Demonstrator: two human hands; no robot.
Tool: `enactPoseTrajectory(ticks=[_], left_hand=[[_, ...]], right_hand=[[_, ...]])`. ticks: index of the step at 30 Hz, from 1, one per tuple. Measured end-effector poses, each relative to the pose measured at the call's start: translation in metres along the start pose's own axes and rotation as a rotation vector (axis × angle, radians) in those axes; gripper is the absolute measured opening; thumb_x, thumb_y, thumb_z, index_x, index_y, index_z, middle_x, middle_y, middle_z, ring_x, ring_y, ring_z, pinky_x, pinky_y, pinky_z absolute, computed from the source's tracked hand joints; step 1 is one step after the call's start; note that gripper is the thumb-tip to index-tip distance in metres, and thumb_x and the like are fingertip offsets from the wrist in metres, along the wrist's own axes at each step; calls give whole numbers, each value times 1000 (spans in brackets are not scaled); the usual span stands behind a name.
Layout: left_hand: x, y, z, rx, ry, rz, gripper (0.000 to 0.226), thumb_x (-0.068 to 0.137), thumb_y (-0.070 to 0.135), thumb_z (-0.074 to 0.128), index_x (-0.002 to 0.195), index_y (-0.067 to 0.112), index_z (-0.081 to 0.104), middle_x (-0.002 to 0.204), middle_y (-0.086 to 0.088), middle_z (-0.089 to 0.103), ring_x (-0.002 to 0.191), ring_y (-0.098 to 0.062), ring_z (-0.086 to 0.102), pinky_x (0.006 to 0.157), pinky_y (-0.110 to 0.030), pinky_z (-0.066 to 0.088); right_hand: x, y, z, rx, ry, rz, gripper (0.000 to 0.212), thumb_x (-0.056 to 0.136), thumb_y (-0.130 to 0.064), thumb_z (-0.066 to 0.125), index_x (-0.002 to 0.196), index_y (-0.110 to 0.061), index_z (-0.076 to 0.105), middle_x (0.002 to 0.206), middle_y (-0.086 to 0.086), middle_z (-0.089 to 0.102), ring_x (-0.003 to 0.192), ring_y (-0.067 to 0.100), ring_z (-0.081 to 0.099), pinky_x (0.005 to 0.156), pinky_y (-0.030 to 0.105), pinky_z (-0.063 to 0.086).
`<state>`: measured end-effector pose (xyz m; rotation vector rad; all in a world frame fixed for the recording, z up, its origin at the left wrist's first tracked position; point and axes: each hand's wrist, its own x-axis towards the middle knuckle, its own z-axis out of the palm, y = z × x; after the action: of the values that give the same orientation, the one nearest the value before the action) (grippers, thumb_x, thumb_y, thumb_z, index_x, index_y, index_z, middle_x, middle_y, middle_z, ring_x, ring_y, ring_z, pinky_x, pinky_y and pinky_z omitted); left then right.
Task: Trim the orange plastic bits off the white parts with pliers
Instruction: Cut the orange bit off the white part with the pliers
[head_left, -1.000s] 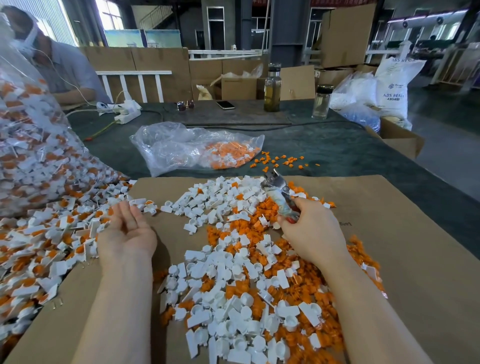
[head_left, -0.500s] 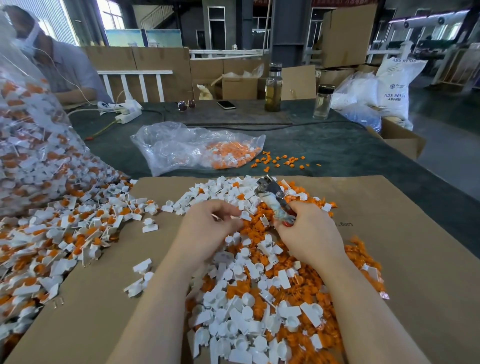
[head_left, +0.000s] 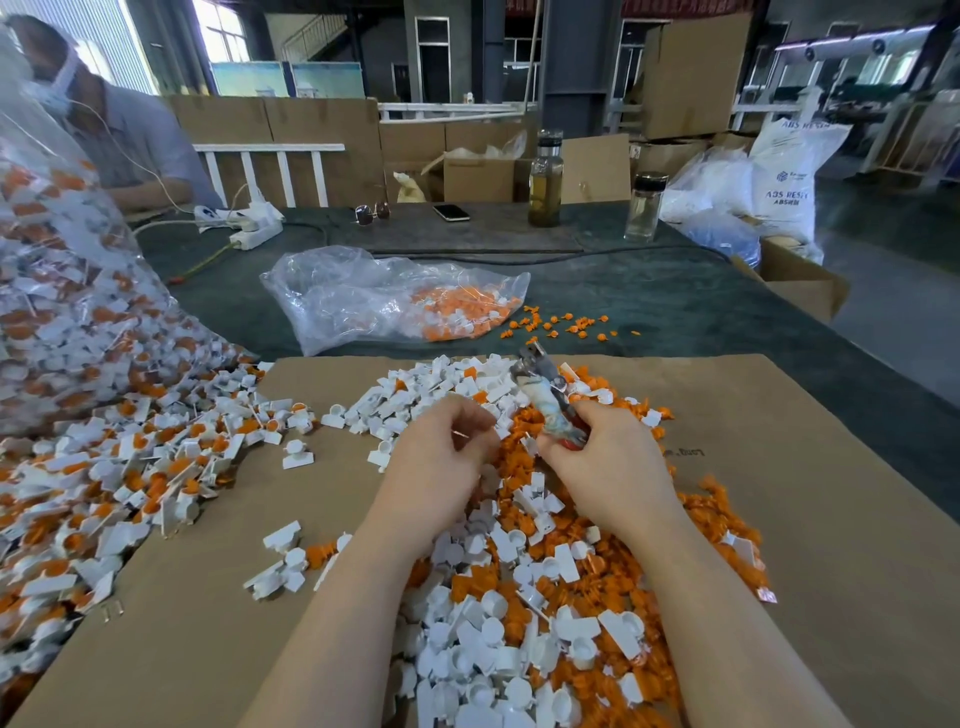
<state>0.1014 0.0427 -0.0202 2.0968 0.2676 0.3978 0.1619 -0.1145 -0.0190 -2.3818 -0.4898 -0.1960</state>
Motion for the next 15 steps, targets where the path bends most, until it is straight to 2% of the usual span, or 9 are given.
enactPoseTrajectory(ticks=[2, 4, 6, 8, 11, 13, 15], left_hand=[[-1, 5, -2, -239, -9, -43, 21, 97, 21, 63, 103, 41, 66, 91, 12, 72, 80, 4, 68, 72, -13, 50], [-1, 8, -3, -500, -60, -106, 24, 97, 13, 61, 104, 33, 73, 94, 7, 77, 90, -8, 73, 83, -23, 56], [-1, 11, -3, -655, -85, -140, 21, 96, 7, 61, 101, 23, 74, 95, 0, 78, 93, -18, 75, 84, -27, 58], [-1, 12, -4, -675, -92, -131, 15, 94, 9, 63, 102, 18, 73, 95, -4, 78, 93, -18, 75, 83, -27, 57], [-2, 12, -4, -627, -72, -66, 15, 93, 10, 66, 101, 20, 72, 92, -2, 78, 93, -15, 74, 81, -21, 56], [-2, 13, -3, -565, -63, 0, 17, 92, 10, 67, 98, 23, 73, 92, 3, 78, 93, -10, 73, 80, -18, 56], [-3, 15, -2, -475, -67, 63, 18, 91, 11, 68, 96, 27, 74, 94, 10, 77, 92, -3, 71, 78, -13, 53]], right_hand=[[0, -2, -2, 130, 6, 4, 19, 88, -34, 64, 73, -28, 53, 67, -8, 58, 60, 10, 56, 51, 24, 37], [-1, -5, -4, 252, 5, 11, 16, 88, -31, 64, 75, -24, 58, 68, -4, 63, 63, 14, 60, 54, 30, 45], [-3, -9, -6, 354, -5, 16, 12, 88, -30, 65, 79, -22, 62, 71, -2, 66, 68, 15, 63, 61, 34, 52], [-4, -11, -7, 459, -15, 26, 9, 89, -29, 66, 82, -22, 66, 72, -1, 69, 70, 14, 65, 66, 33, 54], [-5, -13, -7, 587, -37, 49, 8, 90, -28, 66, 84, -23, 68, 72, -5, 71, 70, 8, 66, 62, 21, 49], [-5, -13, -7, 649, -49, 51, 6, 90, -26, 66, 88, -22, 69, 72, -8, 71, 71, 3, 67, 59, 11, 45], [-6, -14, -7, 673, -48, 41, 5, 90, -25, 67, 91, -22, 70, 73, -9, 72, 71, 1, 67, 59, 9, 45]])
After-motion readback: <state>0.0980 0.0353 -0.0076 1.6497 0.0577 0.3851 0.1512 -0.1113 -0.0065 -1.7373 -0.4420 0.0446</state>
